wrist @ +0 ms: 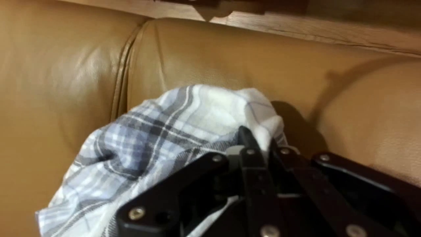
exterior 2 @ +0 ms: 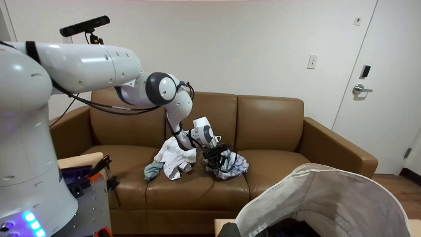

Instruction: Move all the clothes from the couch and put them in the carrier bag

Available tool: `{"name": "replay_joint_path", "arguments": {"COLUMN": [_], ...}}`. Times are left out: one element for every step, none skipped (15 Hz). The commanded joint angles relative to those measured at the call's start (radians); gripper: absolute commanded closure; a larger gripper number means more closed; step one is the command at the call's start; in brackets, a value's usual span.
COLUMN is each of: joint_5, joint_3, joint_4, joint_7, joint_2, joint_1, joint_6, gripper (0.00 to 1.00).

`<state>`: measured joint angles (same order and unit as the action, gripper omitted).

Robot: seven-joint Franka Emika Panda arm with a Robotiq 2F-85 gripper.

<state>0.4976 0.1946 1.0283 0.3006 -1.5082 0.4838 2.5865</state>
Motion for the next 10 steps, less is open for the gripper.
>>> {"name": "replay_joint_path", "arguments": {"joint_5": [-0.015,-0.035,-0.029,-0.021,-0.015,-0.020,-0.015,-0.015,-0.015,-0.015], "joint_3": [-0.001,0.022,0.037,0.057,0.068,0.057,0.052,0.050,0.050,0.050], "joint_4": [-0.078,-0.067,-0.054,-0.020,-0.010,-0.004,-0.065,-0.063,-0.062,-0.060], "joint_7": [-0.088,-0.114,-0.149,-0.178,-0.202,-0.196,-0.161,-0.161,-0.161,-0.161], "joint_2": [0.003,0.034,0.070,0.127,0.161,0.196,0.110,0.138,0.144,0.137], "joint_1": [-0.038,-0.031,-0.024,-0.009,0.002,0.003,-0.020,-0.016,-0.015,-0.016], "joint_6": [-0.081,-0.082,-0.074,-0.059,-0.053,-0.048,-0.045,-0.051,-0.055,-0.055], "gripper": [0.96,0.96,0.96,0.96,0.96,0.96,0.96,0.94,0.94,0.94]}}
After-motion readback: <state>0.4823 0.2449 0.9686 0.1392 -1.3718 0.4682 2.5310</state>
